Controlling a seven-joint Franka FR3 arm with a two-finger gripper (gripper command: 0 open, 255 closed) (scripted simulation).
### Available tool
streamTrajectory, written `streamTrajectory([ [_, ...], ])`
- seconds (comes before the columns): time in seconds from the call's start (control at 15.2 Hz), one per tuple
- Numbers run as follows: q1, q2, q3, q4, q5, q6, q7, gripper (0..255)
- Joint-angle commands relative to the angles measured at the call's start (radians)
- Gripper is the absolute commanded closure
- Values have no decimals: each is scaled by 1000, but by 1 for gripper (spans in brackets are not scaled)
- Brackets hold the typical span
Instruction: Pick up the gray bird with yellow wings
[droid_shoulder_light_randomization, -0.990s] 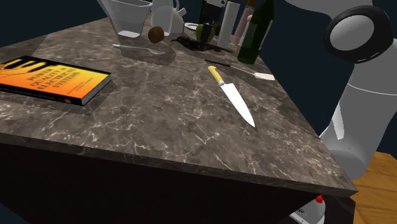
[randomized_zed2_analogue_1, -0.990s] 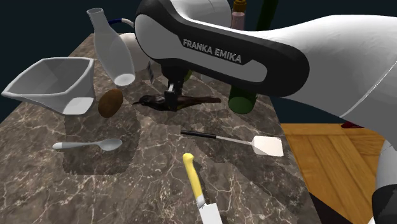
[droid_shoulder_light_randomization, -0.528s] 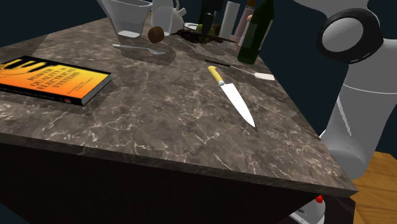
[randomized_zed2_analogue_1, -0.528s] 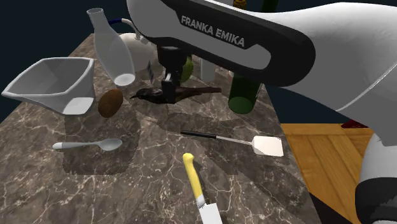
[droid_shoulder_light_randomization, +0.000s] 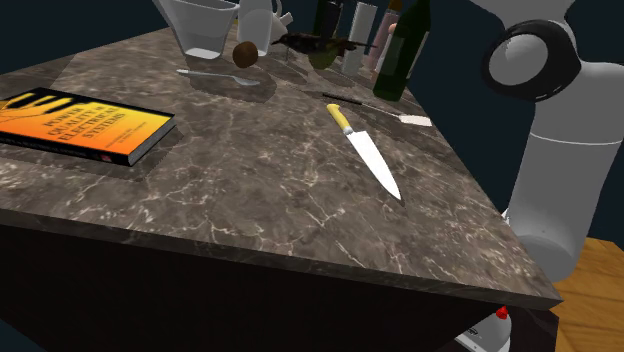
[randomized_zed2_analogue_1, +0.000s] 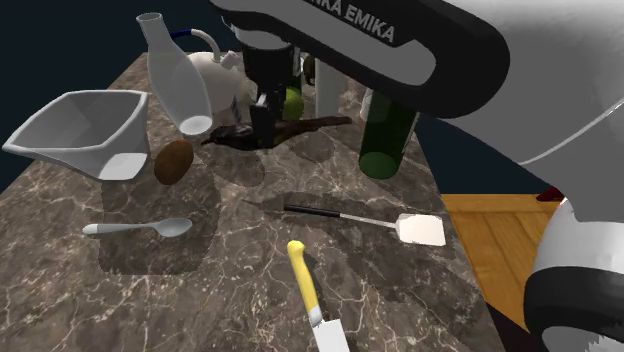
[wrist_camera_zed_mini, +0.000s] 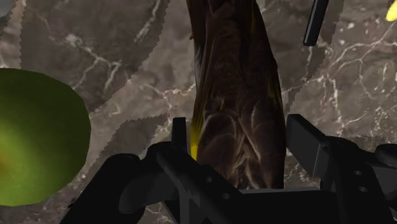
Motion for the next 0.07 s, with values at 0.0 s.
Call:
streamTrajectory([
  [0.0,0,7,0,20,1,-13,1,255],
])
